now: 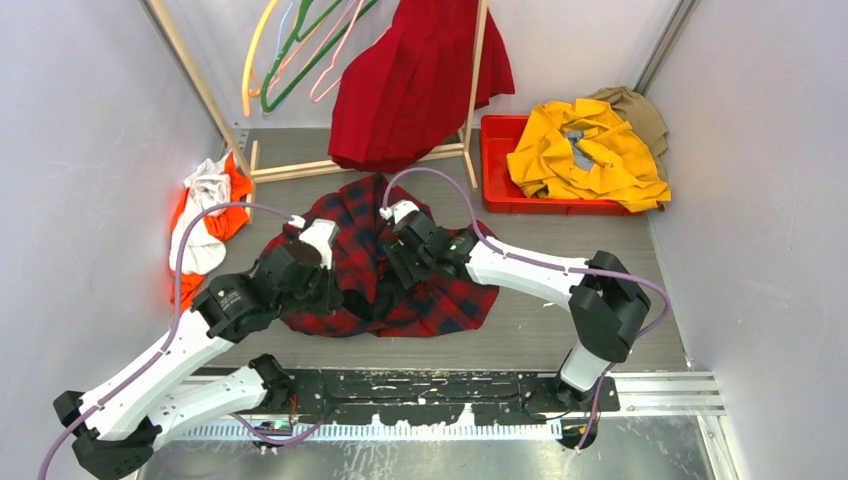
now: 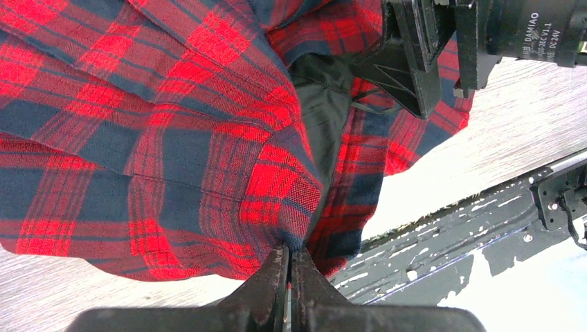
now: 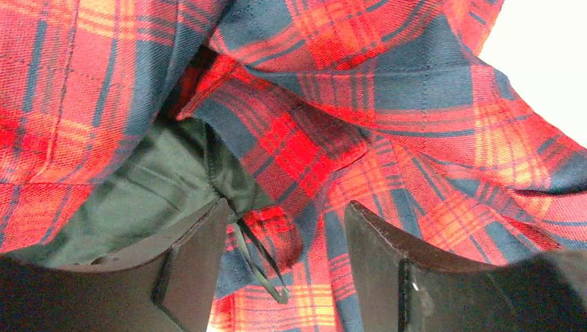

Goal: Place the skirt on the hanger
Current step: Flatten out the skirt at the center of the board.

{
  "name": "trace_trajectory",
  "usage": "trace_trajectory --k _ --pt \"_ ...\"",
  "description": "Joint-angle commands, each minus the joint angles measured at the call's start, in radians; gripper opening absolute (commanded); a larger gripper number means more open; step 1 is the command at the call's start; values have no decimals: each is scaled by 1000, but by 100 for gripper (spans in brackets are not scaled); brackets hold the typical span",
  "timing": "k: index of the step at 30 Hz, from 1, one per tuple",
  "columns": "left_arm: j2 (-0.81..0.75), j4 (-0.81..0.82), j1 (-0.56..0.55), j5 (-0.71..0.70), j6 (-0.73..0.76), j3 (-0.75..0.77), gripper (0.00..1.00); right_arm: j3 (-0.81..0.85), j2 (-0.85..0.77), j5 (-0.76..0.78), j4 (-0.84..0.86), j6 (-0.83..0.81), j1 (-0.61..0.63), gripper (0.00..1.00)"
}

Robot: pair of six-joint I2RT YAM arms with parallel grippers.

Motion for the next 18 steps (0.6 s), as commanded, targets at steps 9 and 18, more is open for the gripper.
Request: trace_trajectory --k 9,18 --pt "-22 49 1 7 6 -6 0 27 72 73 3 -32 11 67" --pt "-15 66 2 3 0 -27 0 111 140 107 18 -13 2 58"
